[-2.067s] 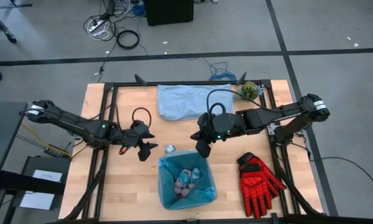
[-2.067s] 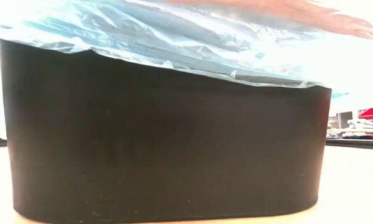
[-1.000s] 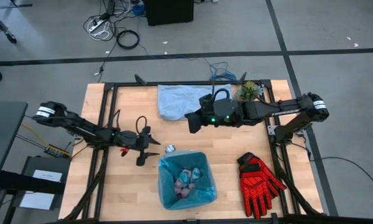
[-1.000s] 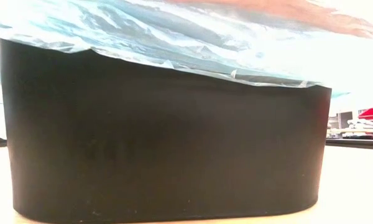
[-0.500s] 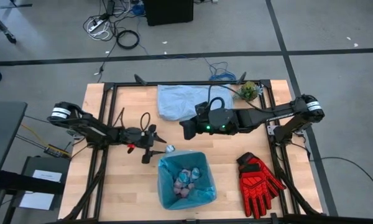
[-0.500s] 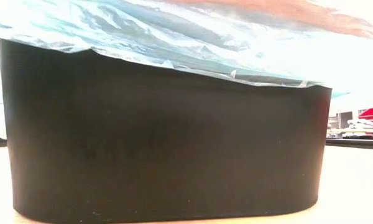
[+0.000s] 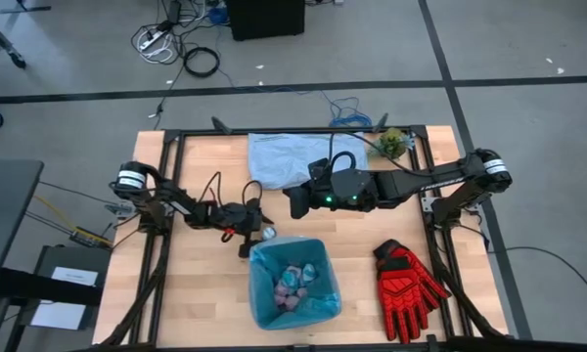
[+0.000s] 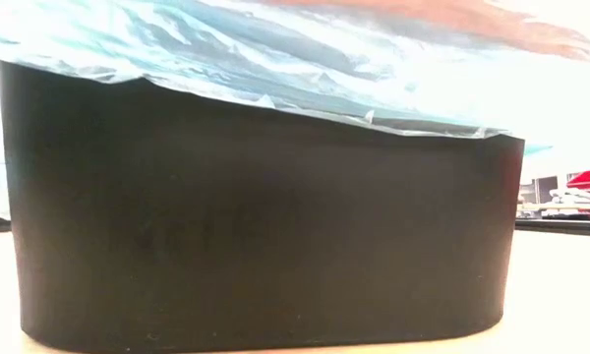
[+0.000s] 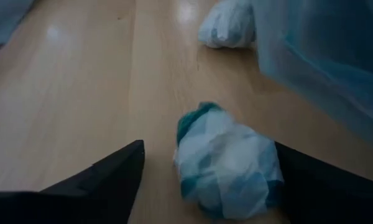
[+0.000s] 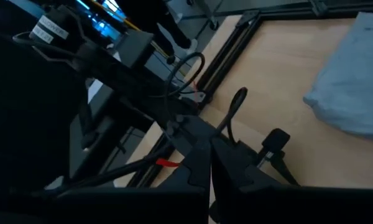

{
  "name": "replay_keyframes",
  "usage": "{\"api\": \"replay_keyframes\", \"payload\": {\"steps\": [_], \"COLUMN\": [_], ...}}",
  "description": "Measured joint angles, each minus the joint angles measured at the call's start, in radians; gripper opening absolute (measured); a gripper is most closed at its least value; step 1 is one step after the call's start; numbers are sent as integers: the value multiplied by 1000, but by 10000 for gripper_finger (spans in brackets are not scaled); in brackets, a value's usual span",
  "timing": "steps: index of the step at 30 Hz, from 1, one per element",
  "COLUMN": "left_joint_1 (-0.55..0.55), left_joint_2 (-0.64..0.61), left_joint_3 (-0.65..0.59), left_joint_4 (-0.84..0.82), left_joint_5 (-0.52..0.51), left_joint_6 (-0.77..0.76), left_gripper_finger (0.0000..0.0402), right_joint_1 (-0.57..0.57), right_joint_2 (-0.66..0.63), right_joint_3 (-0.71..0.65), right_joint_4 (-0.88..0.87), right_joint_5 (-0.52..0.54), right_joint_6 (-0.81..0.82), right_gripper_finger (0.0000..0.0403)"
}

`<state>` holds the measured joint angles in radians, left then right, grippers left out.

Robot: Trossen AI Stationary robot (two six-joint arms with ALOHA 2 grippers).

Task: Place trash/remove bag and relplace
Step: Put the blue crumbled trash bag into the trash bin

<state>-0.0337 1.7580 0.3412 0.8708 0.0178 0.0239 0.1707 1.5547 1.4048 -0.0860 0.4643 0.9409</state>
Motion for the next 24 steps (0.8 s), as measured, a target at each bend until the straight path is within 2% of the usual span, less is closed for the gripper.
{"api": "replay_keyframes", "payload": {"steps": [4, 10, 13, 16, 19, 24], "left_joint_1": [0, 3, 15, 42, 78, 146], "left_joint_2": [-3, -26, -89, -198, -340, -610], "left_joint_3": [0, -2, -4, -4, -4, 20], "left_joint_4": [5, -22, -91, -169, -276, -434], "left_joint_5": [-7, -22, -22, -24, -41, -53], "left_joint_6": [-8, -58, -114, -133, -134, -134], "left_gripper_finger": [265, 138, 94, 85, 99, 113], "right_joint_1": [-3, -14, -16, -23, -29, -49], "right_joint_2": [0, 0, 0, 0, 0, 0], "right_joint_3": [0, 0, 0, 0, 0, 0], "right_joint_4": [-5, -14, -16, -19, -27, -46], "right_joint_5": [-2, -19, -59, -159, -267, -336], "right_joint_6": [-22, -50, -75, -130, -207, -277], "right_gripper_finger": [3, 2, 0, 0, 0, 0]}}
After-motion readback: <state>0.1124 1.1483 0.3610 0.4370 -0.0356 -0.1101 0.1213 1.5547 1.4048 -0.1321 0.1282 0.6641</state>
